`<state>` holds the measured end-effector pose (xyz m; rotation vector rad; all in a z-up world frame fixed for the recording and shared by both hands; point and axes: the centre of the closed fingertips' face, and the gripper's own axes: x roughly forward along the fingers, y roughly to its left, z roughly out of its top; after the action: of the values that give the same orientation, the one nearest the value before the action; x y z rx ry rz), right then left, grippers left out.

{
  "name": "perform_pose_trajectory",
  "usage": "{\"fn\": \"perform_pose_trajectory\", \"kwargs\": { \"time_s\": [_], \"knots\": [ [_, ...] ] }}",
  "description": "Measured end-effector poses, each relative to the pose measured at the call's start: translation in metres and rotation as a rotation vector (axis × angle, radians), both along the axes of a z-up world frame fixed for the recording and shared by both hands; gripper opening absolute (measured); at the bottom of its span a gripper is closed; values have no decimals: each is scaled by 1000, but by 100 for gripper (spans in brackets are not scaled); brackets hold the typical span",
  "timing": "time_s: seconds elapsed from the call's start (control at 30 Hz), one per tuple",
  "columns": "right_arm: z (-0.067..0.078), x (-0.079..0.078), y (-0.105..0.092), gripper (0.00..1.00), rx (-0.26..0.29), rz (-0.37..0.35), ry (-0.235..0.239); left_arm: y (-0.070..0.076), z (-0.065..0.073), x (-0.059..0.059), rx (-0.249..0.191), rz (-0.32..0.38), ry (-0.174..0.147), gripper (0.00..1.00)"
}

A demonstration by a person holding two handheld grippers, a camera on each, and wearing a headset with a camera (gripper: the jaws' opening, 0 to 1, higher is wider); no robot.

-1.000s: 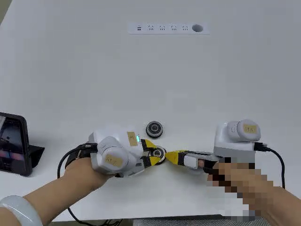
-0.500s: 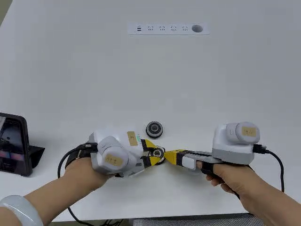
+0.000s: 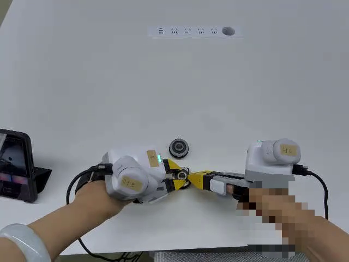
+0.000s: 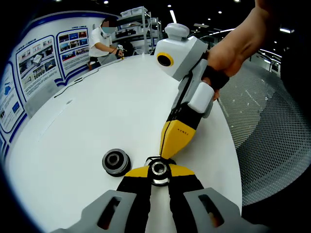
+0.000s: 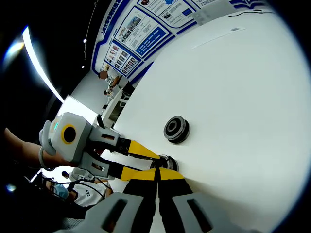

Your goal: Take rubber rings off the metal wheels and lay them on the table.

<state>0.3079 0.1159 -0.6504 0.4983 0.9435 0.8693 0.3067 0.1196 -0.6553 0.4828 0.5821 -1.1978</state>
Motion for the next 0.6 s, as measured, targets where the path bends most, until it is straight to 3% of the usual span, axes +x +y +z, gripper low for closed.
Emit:
{"fn": "perform_pose_trajectory", "kwargs": {
  "time_s": [0.13,0.23,0.6],
  "knots": [
    [14,0,9,1,60,12,-15,0,0,0,0,-1,0,13],
    [13,2,7,1,29,13,-25,0,0,0,0,-1,0,13],
    [-2,2,-6,2,-18,-32,20,-1,0,-1,7,-7,-4,13]
  ]
}}
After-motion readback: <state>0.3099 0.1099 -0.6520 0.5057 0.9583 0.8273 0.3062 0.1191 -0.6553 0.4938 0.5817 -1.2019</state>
